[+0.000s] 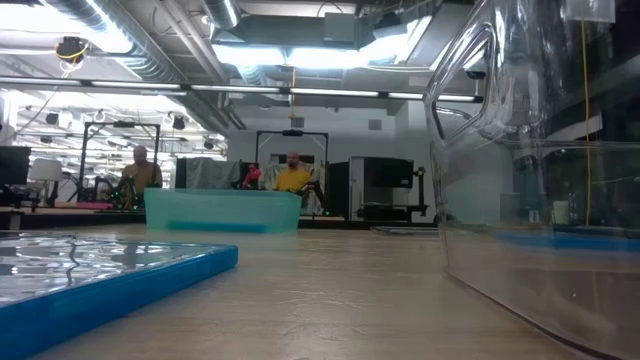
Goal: Pick & place jewel cases by type
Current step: Put the middle black CD case into the transparent bin
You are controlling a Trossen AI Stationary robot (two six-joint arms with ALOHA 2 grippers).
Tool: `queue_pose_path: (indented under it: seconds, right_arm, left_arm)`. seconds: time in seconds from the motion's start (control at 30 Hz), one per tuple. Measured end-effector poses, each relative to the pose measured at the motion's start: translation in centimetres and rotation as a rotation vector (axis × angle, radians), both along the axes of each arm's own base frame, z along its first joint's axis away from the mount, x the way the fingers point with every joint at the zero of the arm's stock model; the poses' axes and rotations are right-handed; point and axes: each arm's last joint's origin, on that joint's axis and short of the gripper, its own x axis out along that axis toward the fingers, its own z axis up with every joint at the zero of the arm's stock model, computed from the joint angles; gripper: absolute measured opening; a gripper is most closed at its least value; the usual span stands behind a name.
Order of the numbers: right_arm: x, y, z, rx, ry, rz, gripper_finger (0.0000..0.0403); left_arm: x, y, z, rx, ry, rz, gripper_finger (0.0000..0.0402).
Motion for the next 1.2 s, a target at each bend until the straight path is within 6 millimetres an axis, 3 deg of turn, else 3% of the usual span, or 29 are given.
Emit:
queue_pose_path:
  seconds: [0.17, 0.5, 0.83, 1.2]
  right_arm:
    - [-0.1, -0.1, -3.2, -0.001, 0.028, -0.082, 0.0018]
    - [-1.4, -0.6, -7.7, -0.032, 0.107, -0.207, 0.0017]
    - [-1.6, -0.8, -8.2, -0.065, 0.1, -0.221, 0.0065]
    - [-1.8, -0.8, -7.9, -0.057, 0.164, -0.226, 0.0073]
  left_arm:
    - [-0.2, -0.5, 0.0, -0.011, 0.006, -0.032, 0.0148]
    - [-0.7, -1.8, 0.1, -0.014, -0.016, -0.036, 0.0151]
    - [-0.8, -1.8, 0.1, -0.003, -0.027, -0.005, 0.015]
    - [-0.5, -1.3, 0.1, 0.017, -0.036, 0.027, 0.0149]
